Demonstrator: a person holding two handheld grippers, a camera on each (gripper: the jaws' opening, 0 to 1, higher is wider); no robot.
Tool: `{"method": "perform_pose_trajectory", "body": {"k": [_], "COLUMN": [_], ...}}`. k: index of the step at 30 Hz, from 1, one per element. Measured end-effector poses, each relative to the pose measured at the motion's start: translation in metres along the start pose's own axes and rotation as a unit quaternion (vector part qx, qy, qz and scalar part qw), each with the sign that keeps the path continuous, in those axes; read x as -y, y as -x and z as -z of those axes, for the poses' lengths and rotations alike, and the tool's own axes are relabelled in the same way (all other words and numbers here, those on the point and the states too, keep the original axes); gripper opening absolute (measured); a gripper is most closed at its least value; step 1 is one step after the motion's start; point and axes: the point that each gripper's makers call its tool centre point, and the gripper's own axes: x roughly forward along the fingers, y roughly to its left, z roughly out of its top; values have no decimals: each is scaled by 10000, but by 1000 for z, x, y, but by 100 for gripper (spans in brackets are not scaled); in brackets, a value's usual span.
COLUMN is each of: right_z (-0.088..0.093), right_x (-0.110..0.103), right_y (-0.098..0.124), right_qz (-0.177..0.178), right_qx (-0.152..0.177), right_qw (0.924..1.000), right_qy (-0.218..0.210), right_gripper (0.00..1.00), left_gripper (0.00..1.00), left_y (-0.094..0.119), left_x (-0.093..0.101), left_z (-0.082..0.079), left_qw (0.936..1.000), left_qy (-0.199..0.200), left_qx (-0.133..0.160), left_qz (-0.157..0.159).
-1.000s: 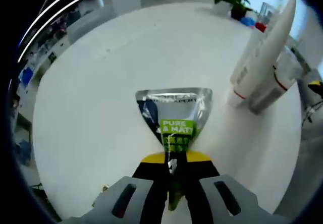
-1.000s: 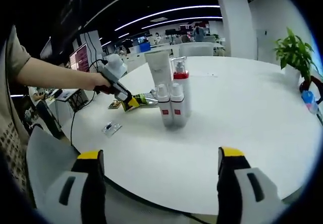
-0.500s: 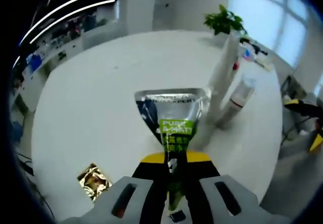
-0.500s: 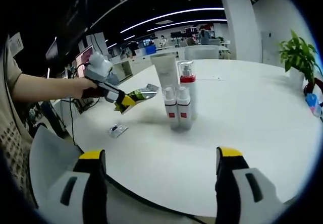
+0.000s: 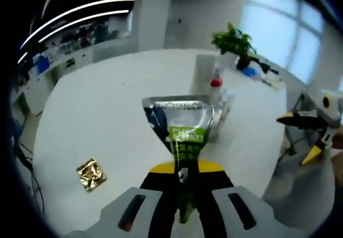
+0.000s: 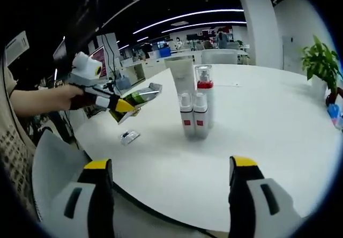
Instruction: Arrange the skincare products in the storage area until every visible bottle or jar stands upright without overlapping.
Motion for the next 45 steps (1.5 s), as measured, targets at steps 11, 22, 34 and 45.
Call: {"method": "perform_pose_trajectory", "body": {"k": [11, 22, 34, 45], "right_z": [-32, -72, -120, -129], "right_x": [4, -59, -70, -70], "right_y": [13, 1, -5, 4], "right_qz": [128, -1063, -1857, -2090], "right_qx": [659, 1211, 2045, 2193], "right_qw": [9976, 9817, 9281, 9052], "right_qy": [-194, -1017, -2495, -2979], "right_gripper": [78, 73, 39, 8], "left_gripper": [8, 7, 8, 22], "left_y": [27, 52, 62, 62], "left_x": [20, 63, 103, 110], "left_z": [-1, -19, -34, -31], "left_qw": [9992, 9940, 9899, 9883], "left_qy": [181, 398, 189, 236], "left_qx": [354, 1009, 1286, 1339], "left_qz": [-84, 154, 561, 688]}}
